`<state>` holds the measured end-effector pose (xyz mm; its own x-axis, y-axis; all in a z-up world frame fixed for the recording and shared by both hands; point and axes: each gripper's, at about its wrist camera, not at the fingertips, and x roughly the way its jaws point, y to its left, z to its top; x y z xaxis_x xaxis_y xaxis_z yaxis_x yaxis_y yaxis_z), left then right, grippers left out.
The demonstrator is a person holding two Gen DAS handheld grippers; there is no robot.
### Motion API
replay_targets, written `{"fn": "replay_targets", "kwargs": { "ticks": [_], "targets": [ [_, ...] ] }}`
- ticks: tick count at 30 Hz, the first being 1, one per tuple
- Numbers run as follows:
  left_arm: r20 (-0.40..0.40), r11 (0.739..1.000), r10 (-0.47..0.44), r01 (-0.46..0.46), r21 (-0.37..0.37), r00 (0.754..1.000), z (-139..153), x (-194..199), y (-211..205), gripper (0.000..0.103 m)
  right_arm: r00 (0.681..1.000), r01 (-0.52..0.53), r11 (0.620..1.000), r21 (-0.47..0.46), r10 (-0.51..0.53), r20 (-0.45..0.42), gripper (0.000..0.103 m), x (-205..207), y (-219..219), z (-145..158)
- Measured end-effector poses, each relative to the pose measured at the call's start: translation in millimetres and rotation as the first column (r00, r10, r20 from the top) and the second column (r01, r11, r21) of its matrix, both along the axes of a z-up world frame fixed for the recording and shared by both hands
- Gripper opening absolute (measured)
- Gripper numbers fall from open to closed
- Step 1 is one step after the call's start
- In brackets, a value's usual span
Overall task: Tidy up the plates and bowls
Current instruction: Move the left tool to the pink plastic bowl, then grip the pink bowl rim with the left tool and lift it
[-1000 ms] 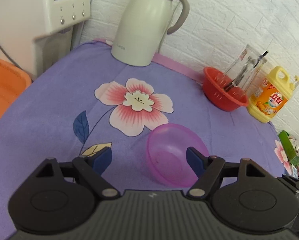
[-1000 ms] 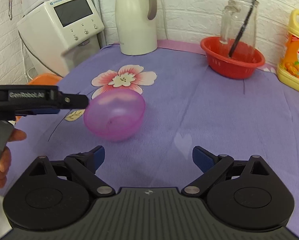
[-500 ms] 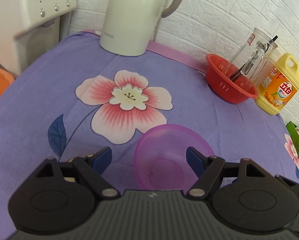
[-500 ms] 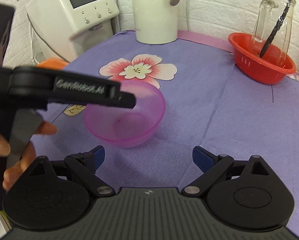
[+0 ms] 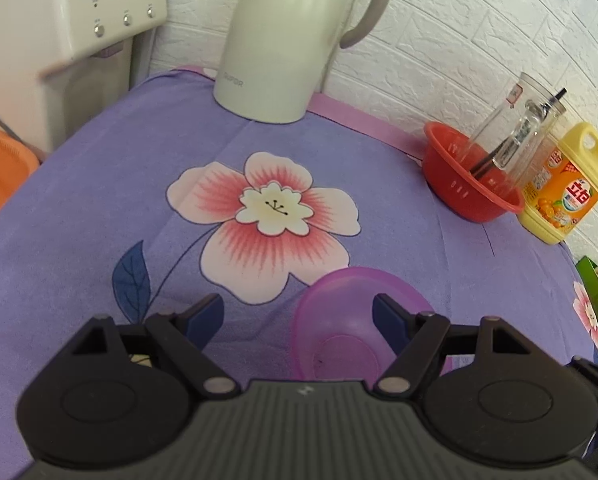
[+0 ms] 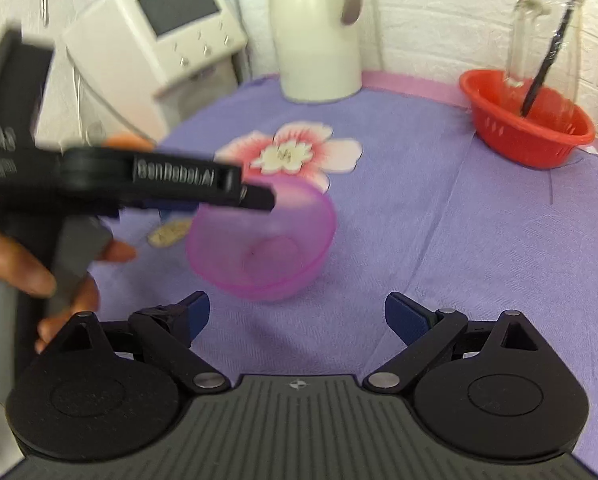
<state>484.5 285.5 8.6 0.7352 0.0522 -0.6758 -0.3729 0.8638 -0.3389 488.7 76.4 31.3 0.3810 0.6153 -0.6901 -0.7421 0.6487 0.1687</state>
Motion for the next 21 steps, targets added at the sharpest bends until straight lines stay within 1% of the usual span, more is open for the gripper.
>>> {"fn": "replay_targets", "kwargs": {
  "ticks": [2,5,7,9,11,14,17,18,19,21],
  "targets": [
    [0.006,1.0,-0.001,0.001,0.003,1.0,1.5,-2.0,-0.7,0.076,0.999,0.054,0.998,0.02,-0.054,0.009,0.103,8.2,-2.7,3.2],
    [0.01,0.999,-0.025,0.025,0.021,1.0,3.0,-5.3,-6.0,0.076,0.994,0.109,0.994,0.002,-0.109,-0.002,0.103,25.1,4.3,-2.4],
    [0.001,0.999,-0.046,0.046,0.024,0.999,0.1,-5.6,-8.9,0.073,0.994,0.105,0.994,-0.026,-0.105,-0.006,0.103,31.2,13.7,-9.6],
    [-0.01,0.998,-0.054,0.054,0.021,0.998,-3.2,-4.8,-10.4,0.072,0.996,0.087,0.995,-0.051,-0.088,-0.014,0.103,33.7,22.0,-17.4],
    [-0.013,0.998,-0.058,0.058,0.025,0.998,-5.8,-3.8,-11.9,0.071,0.997,0.068,0.996,-0.061,-0.07,-0.021,0.103,32.7,28.2,-23.6],
    [-0.025,0.998,-0.058,0.058,0.017,0.998,-7.7,-1.5,-13.4,0.07,0.998,0.057,0.997,-0.061,-0.058,-0.02,0.103,29.3,34.3,-26.9],
    [-0.053,0.997,-0.079,0.08,0.019,0.995,-8.5,-0.2,-14.5,0.066,0.999,0.035,0.998,-0.06,-0.036,-0.016,0.103,24.7,39.9,-25.9],
    [-0.059,0.996,-0.081,0.082,0.021,0.995,-8.9,0.0,-14.2,0.06,1.0,0.026,0.998,-0.061,-0.027,-0.012,0.103,23.3,42.2,-25.5],
    [-0.06,0.997,-0.078,0.079,0.018,0.995,-9.8,-0.2,-13.2,0.052,1.0,0.02,0.998,-0.06,-0.02,-0.009,0.103,21.6,43.8,-25.4],
    [-0.064,0.997,-0.083,0.083,0.001,0.995,-12.9,0.2,-12.8,0.043,1.0,0.009,0.998,-0.068,-0.01,-0.015,0.103,20.2,48.4,-26.9]
  ]
}}
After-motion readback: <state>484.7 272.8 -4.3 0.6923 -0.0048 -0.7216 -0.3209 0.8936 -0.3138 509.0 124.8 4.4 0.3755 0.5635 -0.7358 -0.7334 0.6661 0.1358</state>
